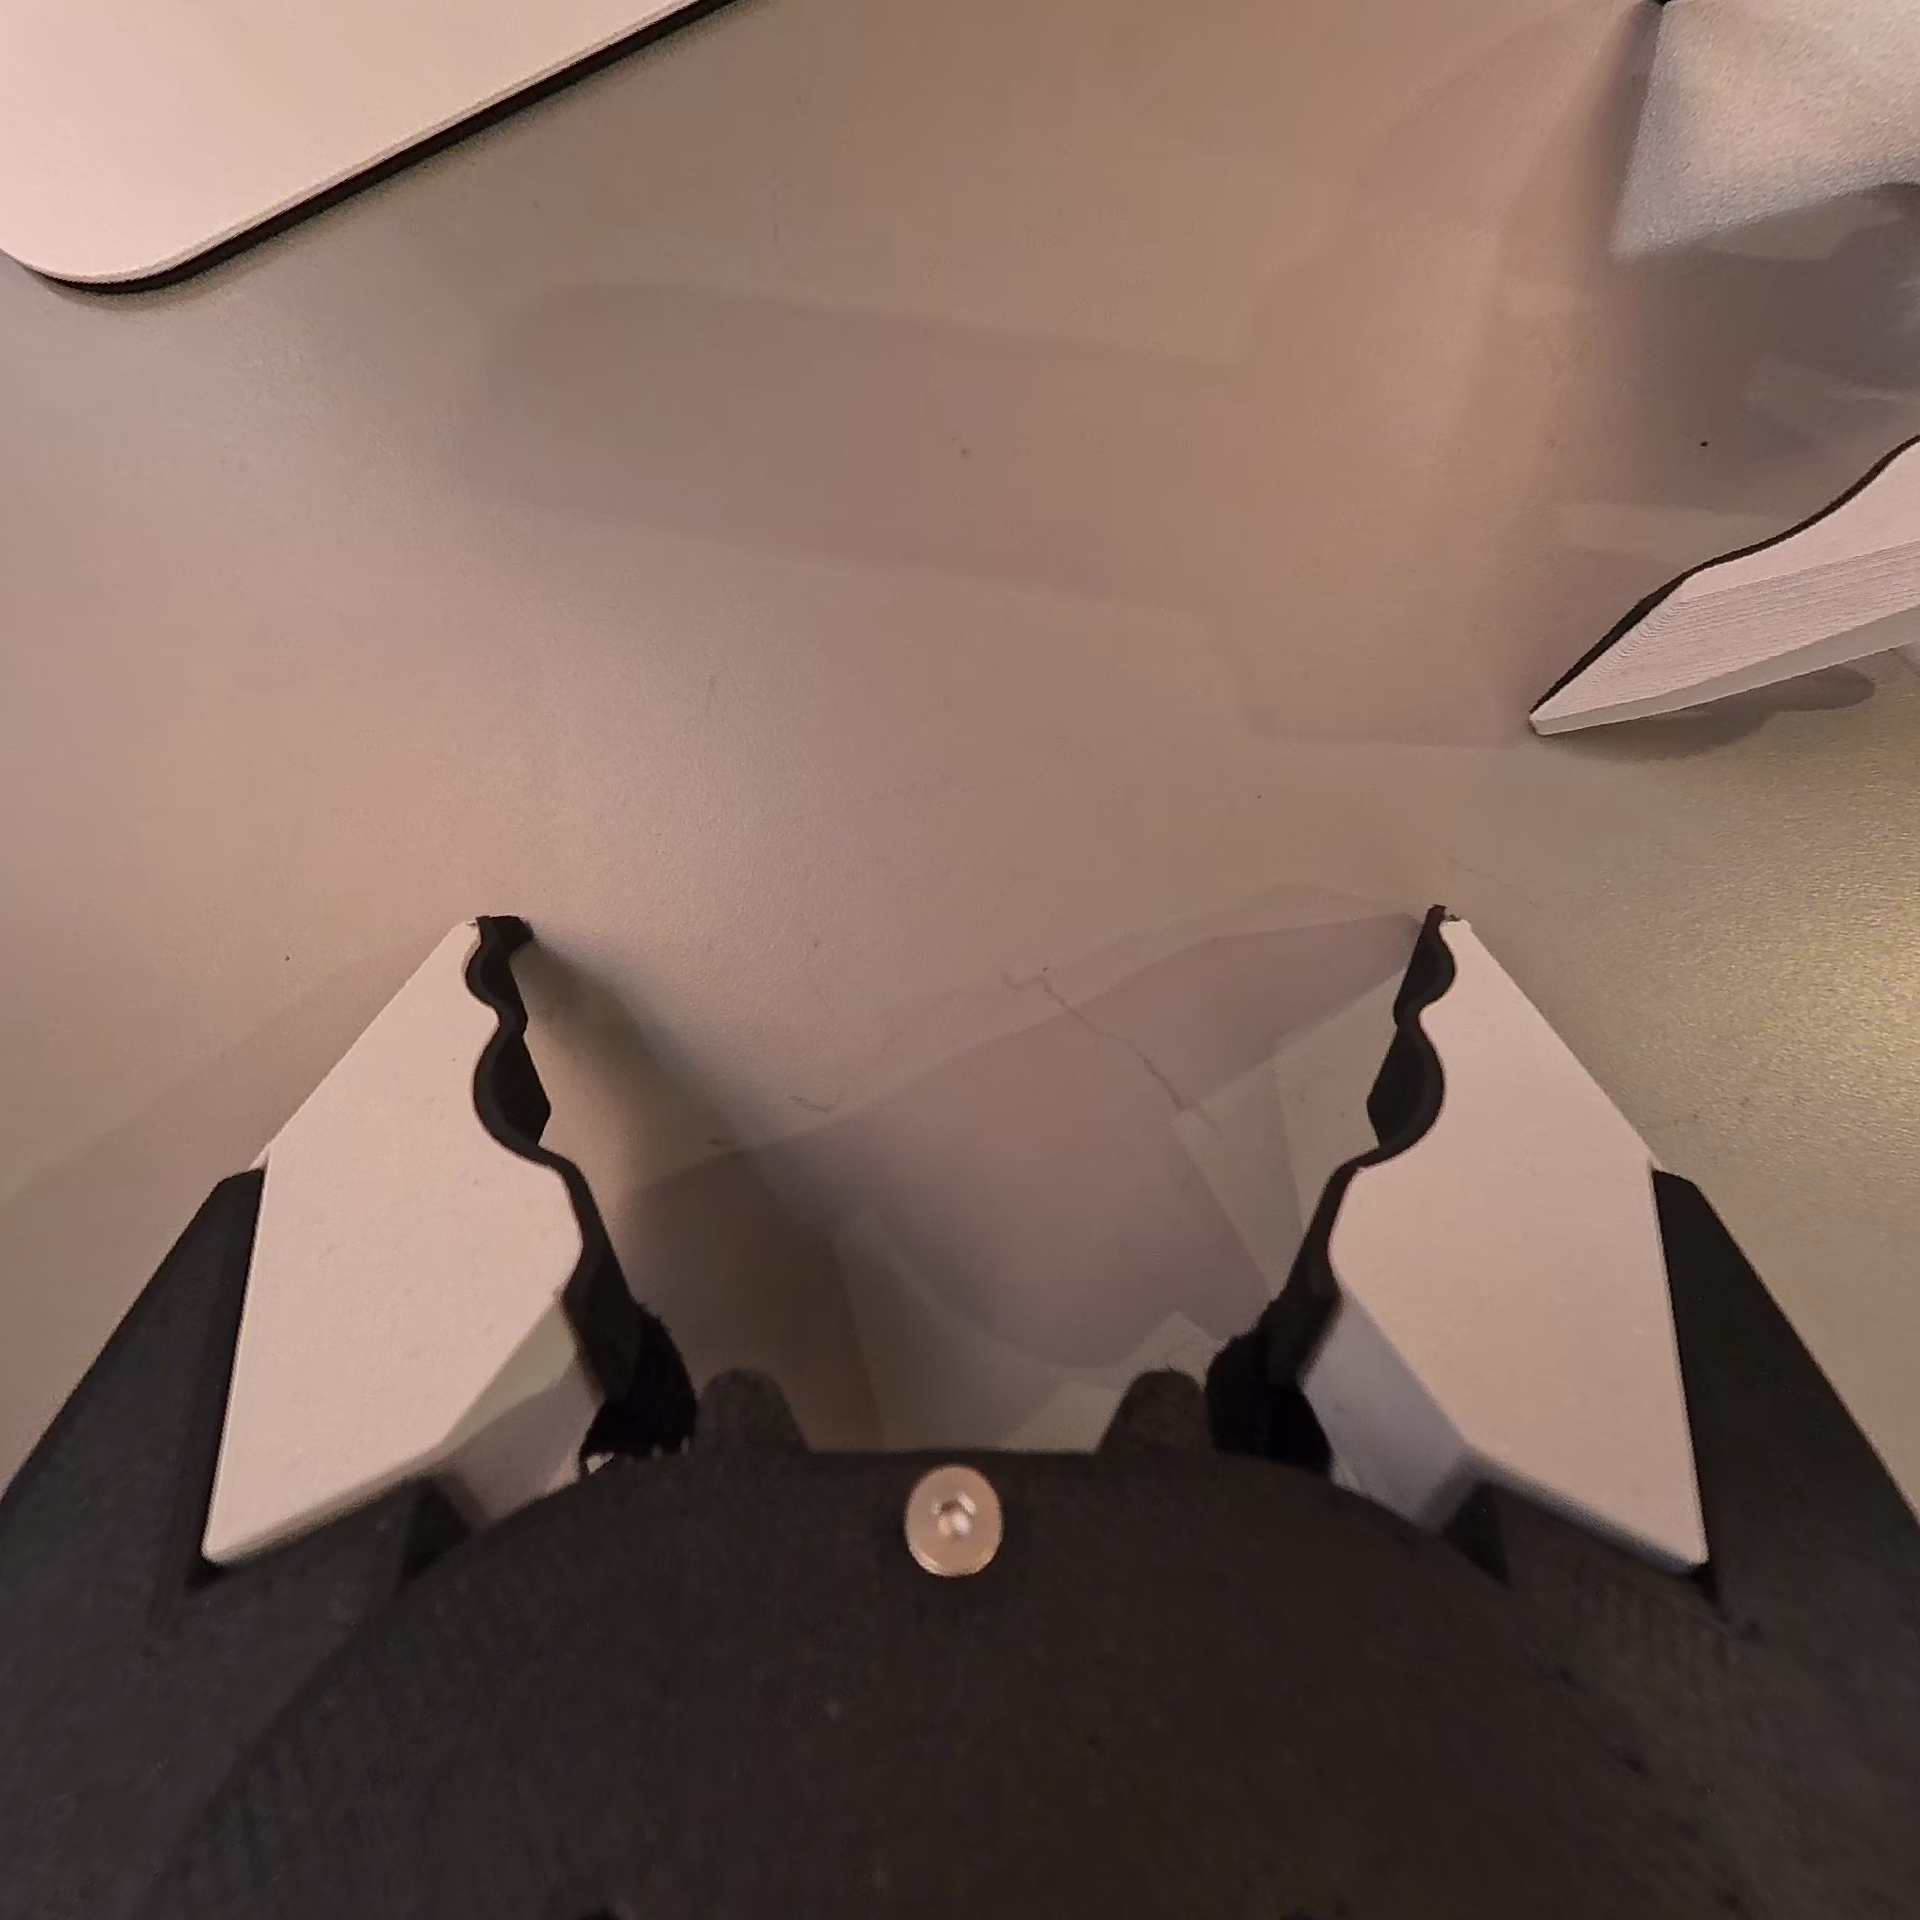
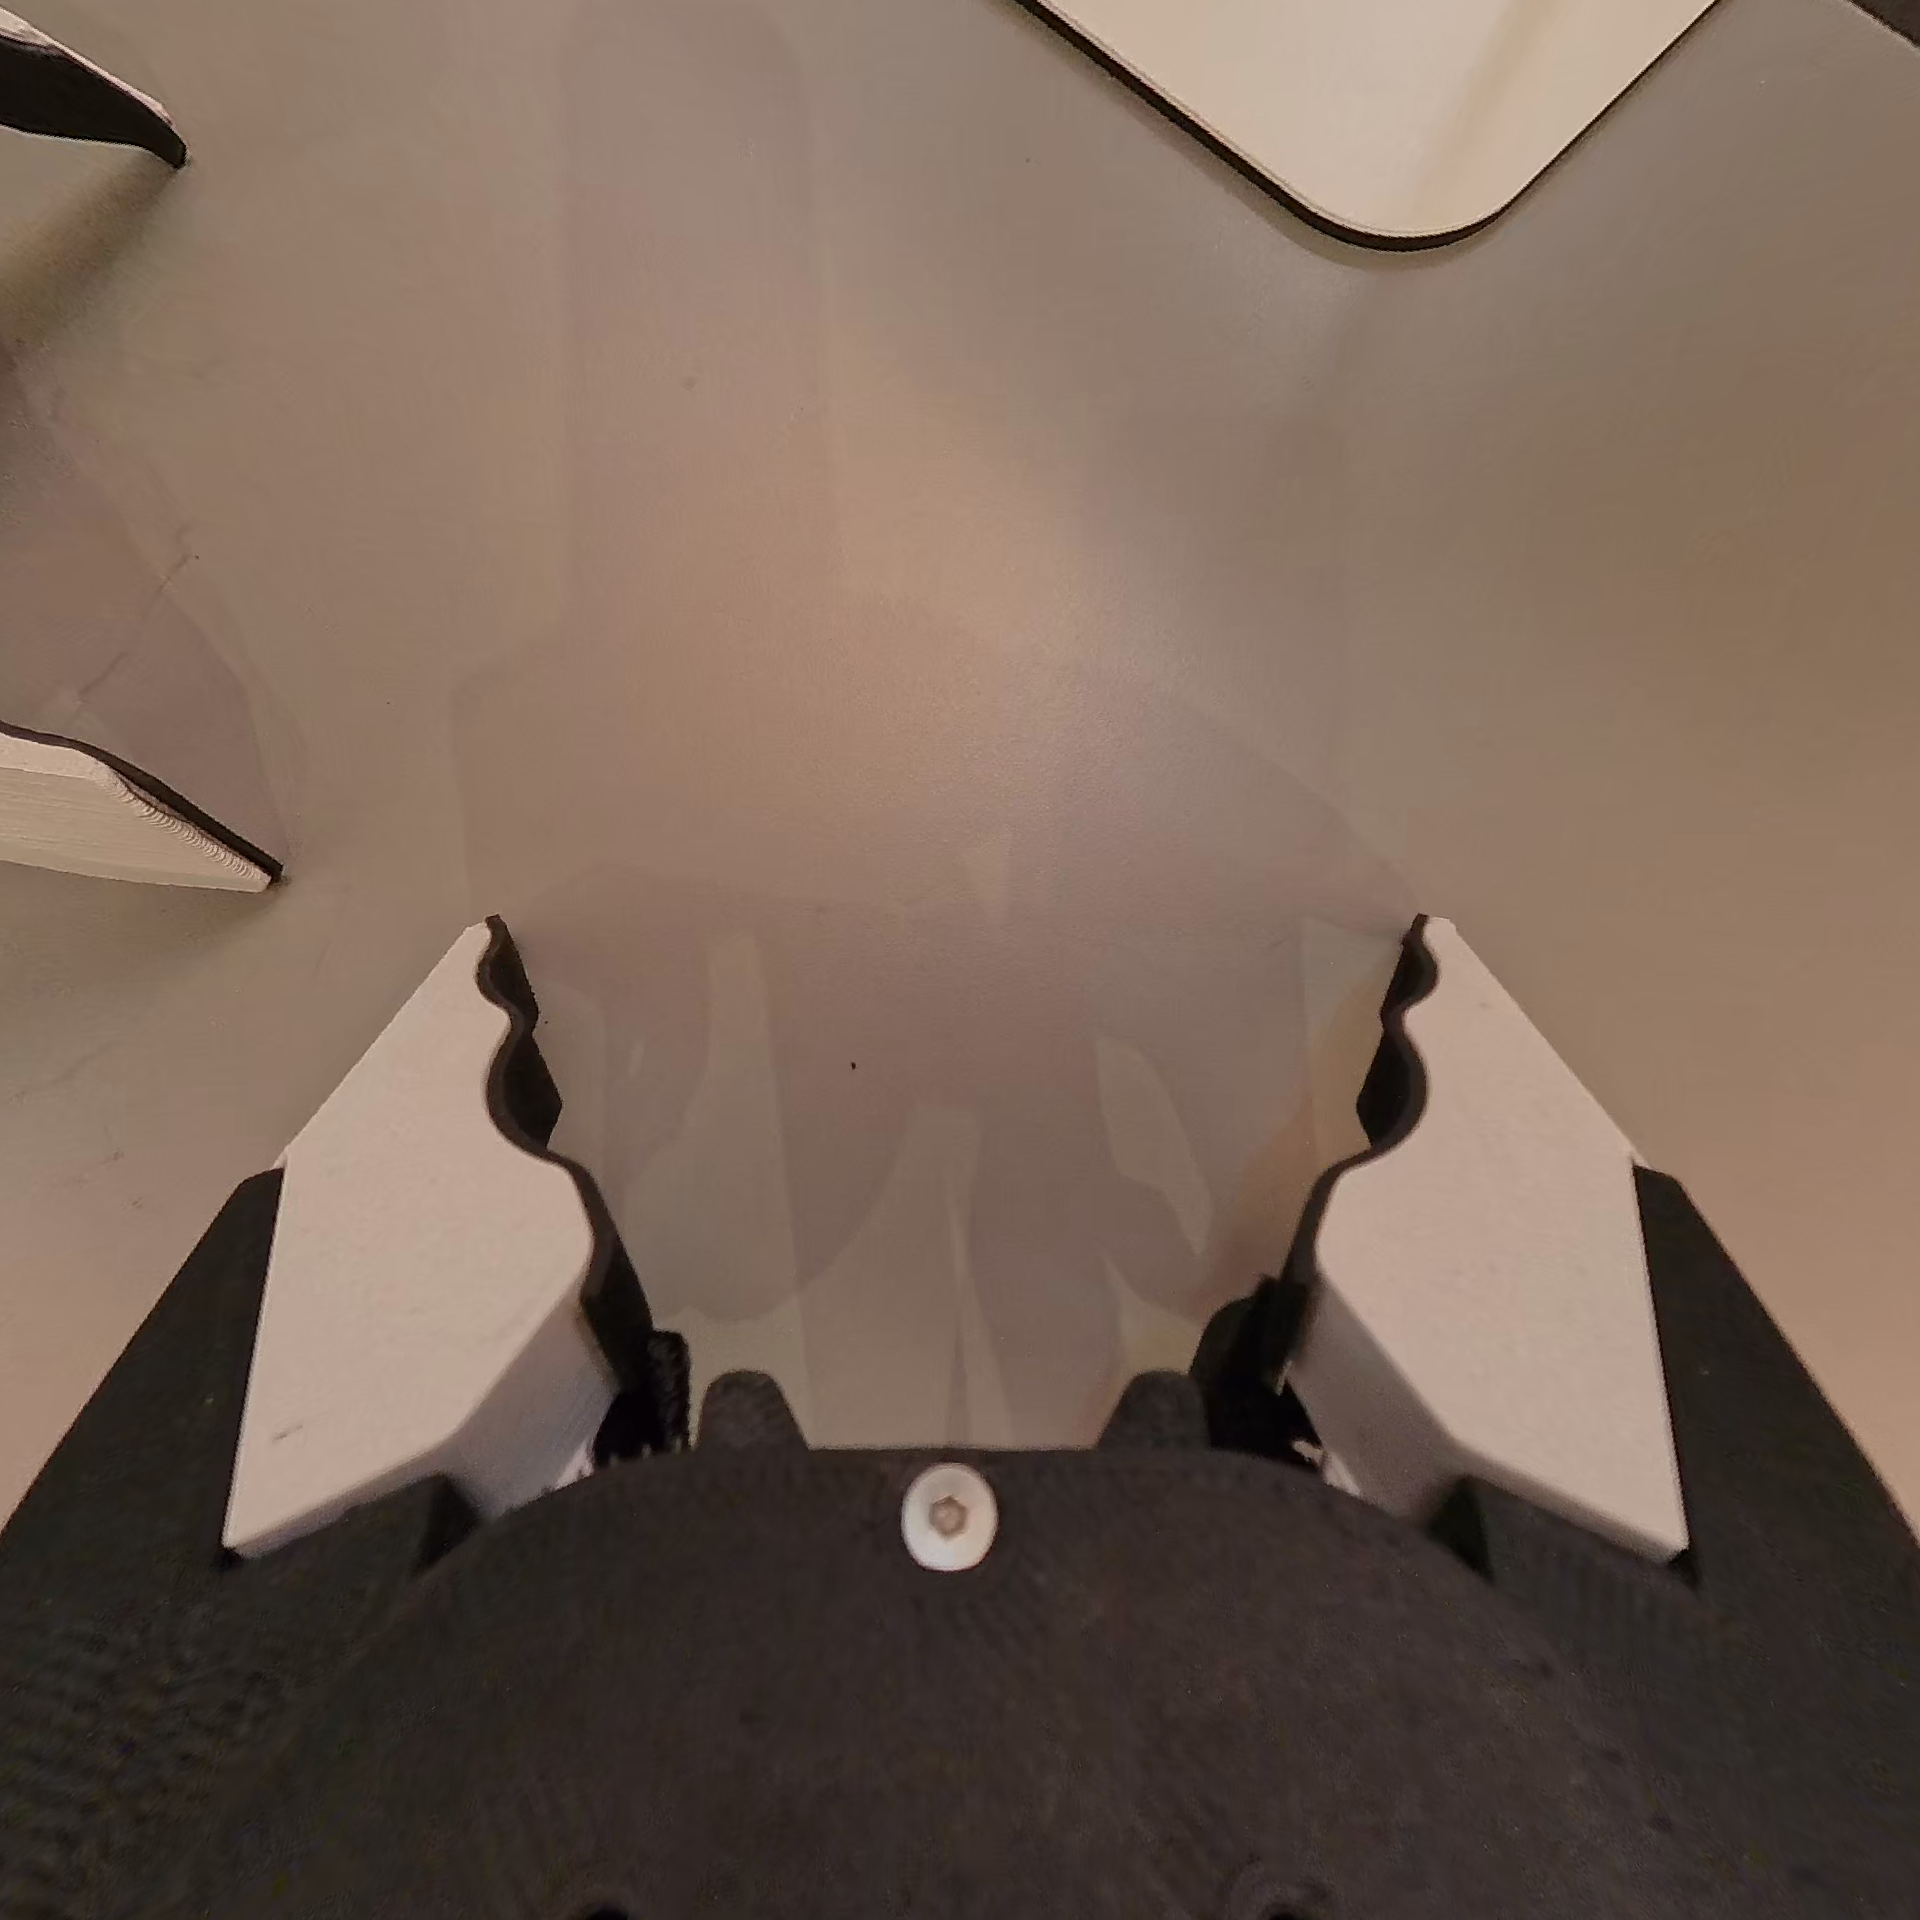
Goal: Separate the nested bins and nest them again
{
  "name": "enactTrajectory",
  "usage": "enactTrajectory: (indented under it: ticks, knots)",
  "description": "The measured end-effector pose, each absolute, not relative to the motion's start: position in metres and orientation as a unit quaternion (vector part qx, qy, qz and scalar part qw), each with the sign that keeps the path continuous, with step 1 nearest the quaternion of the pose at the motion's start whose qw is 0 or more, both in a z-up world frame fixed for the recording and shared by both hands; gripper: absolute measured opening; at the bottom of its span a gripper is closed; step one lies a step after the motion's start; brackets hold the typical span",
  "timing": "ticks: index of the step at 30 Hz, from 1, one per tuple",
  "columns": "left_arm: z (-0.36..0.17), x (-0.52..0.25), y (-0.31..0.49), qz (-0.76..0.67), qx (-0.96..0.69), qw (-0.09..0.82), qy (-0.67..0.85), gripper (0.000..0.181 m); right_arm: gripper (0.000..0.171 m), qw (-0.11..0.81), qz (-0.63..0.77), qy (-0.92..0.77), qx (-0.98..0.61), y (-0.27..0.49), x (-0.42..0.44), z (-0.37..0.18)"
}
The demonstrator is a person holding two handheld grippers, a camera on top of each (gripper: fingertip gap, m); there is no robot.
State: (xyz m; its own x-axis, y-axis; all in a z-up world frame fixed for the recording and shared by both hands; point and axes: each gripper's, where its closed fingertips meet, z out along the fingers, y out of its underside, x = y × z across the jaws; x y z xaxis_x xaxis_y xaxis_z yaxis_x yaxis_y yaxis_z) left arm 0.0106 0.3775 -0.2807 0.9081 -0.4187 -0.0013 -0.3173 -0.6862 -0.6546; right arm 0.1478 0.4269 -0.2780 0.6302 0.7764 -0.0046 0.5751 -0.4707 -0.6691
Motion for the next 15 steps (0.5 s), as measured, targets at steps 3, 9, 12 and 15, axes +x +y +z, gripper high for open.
enactTrajectory:
  ticks: [3,9,12,15]
  knots:
    - [-0.284,0.011,0.378,-0.074,-0.915,0.341,0.201,0.158,0.155,0.323,0.156,-0.401,-0.843,0.427,0.148,-0.282]
    - [-0.292,0.011,0.378,-0.074,-0.915,0.341,0.201,0.158,0.155,0.323,0.156,-0.401,-0.843,0.427,0.148,-0.289]
    - [-0.296,0.011,0.378,-0.074,-0.915,0.341,0.201,0.158,0.155,0.323,0.156,-0.401,-0.843,0.427,0.148,-0.293]
    - [-0.299,0.011,0.378,-0.074,-0.915,0.341,0.201,0.158,0.155,0.323,0.156,-0.401,-0.843,0.427,0.148,-0.297]
